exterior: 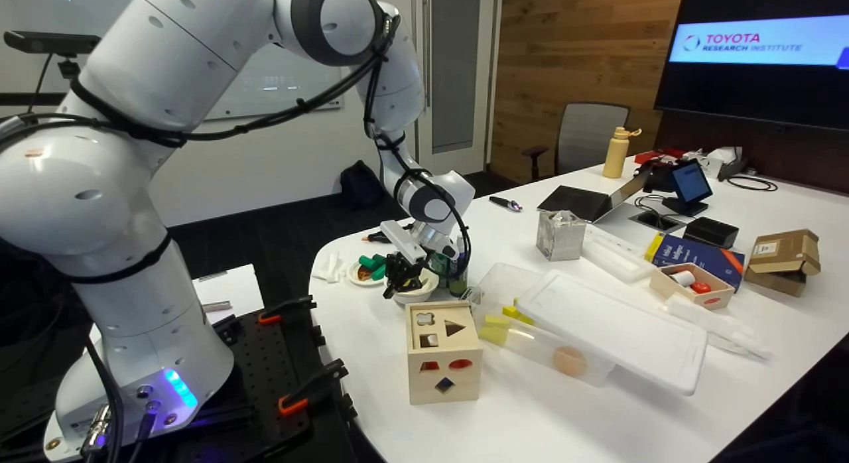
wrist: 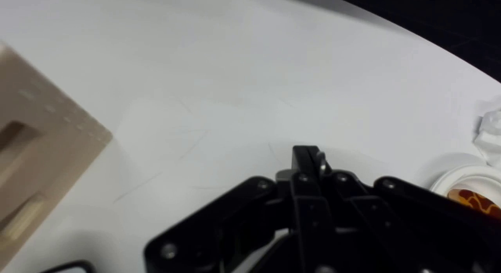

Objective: Use the spoon to stir the bowl

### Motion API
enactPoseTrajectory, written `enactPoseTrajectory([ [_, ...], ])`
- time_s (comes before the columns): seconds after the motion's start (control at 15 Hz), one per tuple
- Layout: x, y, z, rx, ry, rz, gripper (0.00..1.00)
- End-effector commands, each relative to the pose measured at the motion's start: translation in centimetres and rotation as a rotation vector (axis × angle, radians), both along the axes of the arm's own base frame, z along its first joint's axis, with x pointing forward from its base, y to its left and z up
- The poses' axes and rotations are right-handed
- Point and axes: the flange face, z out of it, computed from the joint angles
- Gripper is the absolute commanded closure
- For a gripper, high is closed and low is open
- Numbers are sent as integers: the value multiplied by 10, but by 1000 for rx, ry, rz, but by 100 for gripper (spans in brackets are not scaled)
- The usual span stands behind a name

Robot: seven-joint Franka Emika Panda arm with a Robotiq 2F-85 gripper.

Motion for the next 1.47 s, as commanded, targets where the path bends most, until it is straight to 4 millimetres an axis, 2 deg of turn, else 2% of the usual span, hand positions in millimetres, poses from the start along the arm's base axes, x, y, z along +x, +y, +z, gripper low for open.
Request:
enactPoseTrajectory([
  [0.0,-8,8,4,-109,35,-6,99],
  [0.2,-13,14,-2,-101,82,21,99],
  [0.47,-20,20,-6,33,156,90,99],
  [0.8,-21,14,-3,172,134,121,99],
  [1.07,-20,7,3,150,93,94,99],
  [1.4,-25,11,20,81,50,67,99],
])
